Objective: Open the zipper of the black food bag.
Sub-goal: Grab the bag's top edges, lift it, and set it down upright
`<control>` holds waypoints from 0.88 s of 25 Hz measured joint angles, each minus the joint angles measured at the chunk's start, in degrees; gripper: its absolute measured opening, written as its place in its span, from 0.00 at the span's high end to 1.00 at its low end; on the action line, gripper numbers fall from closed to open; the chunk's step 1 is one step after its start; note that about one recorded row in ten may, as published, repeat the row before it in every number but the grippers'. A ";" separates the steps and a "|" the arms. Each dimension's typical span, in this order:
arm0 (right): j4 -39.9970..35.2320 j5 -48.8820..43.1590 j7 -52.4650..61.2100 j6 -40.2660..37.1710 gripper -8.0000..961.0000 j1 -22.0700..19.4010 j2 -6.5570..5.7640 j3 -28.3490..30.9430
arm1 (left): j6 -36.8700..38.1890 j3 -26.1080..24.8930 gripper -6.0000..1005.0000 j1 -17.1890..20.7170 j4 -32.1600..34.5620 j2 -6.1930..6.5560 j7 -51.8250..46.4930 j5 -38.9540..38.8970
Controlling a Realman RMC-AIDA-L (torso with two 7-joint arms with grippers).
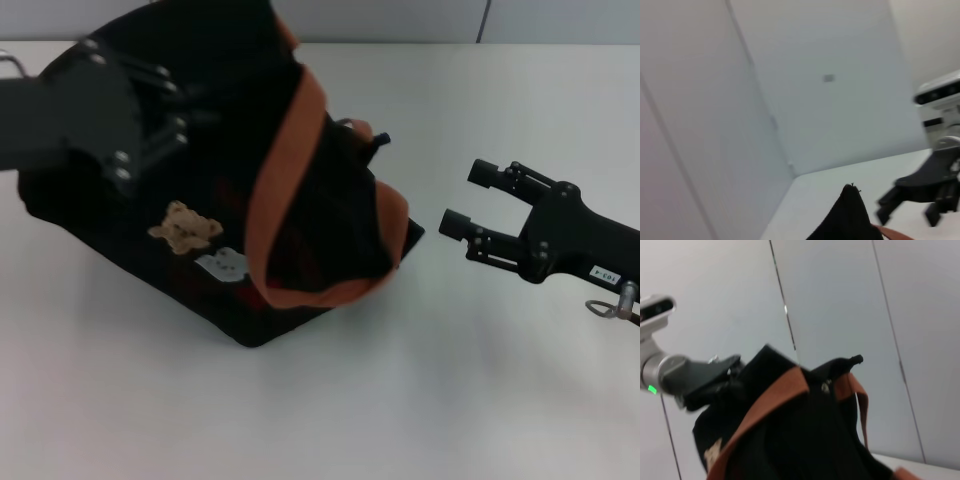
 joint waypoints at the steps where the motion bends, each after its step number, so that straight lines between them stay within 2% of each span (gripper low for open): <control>1: 0.27 0.43 0.26 0.00 0.14 0.01 0.00 0.00 | -0.12 1.26 0.89 -0.01 -0.26 -0.03 0.26 -0.17; 10: 3.68 13.06 10.30 0.70 0.14 -0.15 0.00 0.01 | -0.60 8.18 0.89 0.52 -2.14 -0.13 2.18 -4.00; 14: 7.39 13.88 11.13 1.77 0.14 3.43 0.15 -0.37 | -0.64 9.36 0.89 0.55 -3.96 -0.13 3.93 -6.27; 22: 13.11 13.31 6.42 6.24 0.14 7.21 0.37 -2.44 | -1.30 9.77 0.89 -0.48 -7.63 -0.16 5.42 -6.87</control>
